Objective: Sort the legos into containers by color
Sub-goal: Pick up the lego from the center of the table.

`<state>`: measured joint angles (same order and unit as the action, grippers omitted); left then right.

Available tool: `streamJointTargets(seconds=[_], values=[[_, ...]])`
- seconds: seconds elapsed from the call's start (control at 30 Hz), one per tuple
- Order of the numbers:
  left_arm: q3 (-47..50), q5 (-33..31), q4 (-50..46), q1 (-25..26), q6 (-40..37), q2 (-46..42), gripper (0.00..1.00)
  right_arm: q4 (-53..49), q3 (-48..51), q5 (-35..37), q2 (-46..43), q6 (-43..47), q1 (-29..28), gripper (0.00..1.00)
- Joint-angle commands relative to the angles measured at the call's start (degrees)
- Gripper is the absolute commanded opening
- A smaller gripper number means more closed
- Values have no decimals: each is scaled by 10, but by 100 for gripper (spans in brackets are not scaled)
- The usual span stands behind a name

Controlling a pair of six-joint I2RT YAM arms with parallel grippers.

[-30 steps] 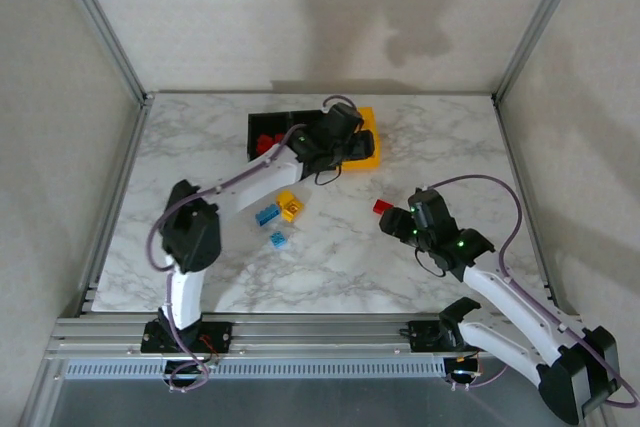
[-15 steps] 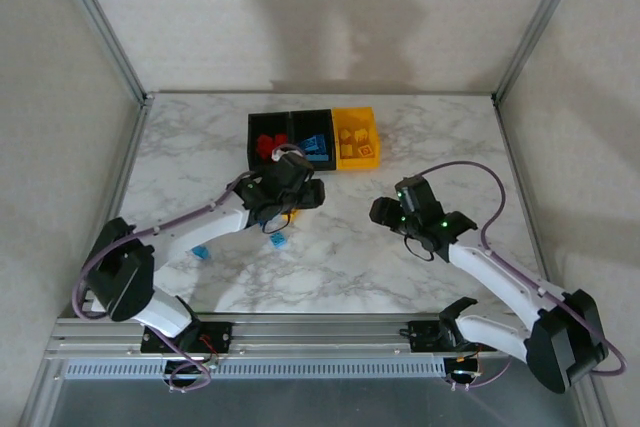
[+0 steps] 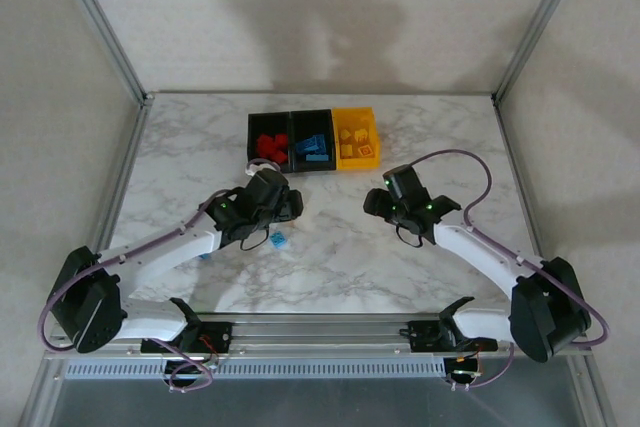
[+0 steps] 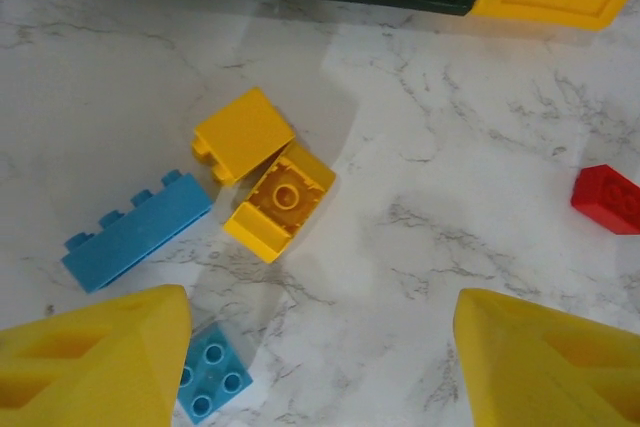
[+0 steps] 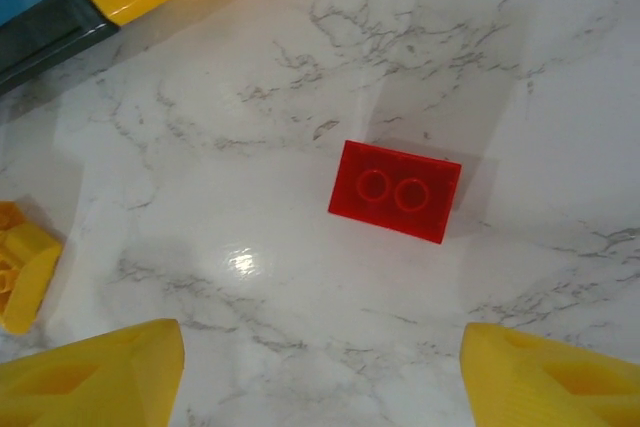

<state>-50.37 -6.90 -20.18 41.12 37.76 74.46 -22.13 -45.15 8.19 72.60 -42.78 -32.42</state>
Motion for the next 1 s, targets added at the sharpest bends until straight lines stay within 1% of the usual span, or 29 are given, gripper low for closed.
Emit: streamJointTargets(seconds=[0.0, 0.23, 0.53, 0.67, 0.73, 0.83, 0.87, 0.97], values=[[12, -14, -15, -4, 11, -11, 70, -18, -25, 42, 32, 5, 10, 77], [19, -17, -16, -5, 18, -24, 70, 27, -38, 34, 106, 19, 44, 76], [52, -8, -14, -17, 32, -56, 70, 51, -82, 17, 202, 29, 48, 75], [62, -7, -18, -24, 35, -68, 70, 58, -86, 6, 229, 24, 48, 70], [66, -7, -19, -27, 35, -74, 71, 62, -83, 2, 235, 24, 48, 68], [69, -5, -19, -32, 33, -80, 71, 63, -82, 2, 241, 25, 48, 64], [69, -4, -19, -34, 32, -80, 71, 65, -82, 2, 242, 26, 48, 62], [69, -2, -19, -35, 31, -80, 71, 64, -87, -1, 247, 29, 48, 49]])
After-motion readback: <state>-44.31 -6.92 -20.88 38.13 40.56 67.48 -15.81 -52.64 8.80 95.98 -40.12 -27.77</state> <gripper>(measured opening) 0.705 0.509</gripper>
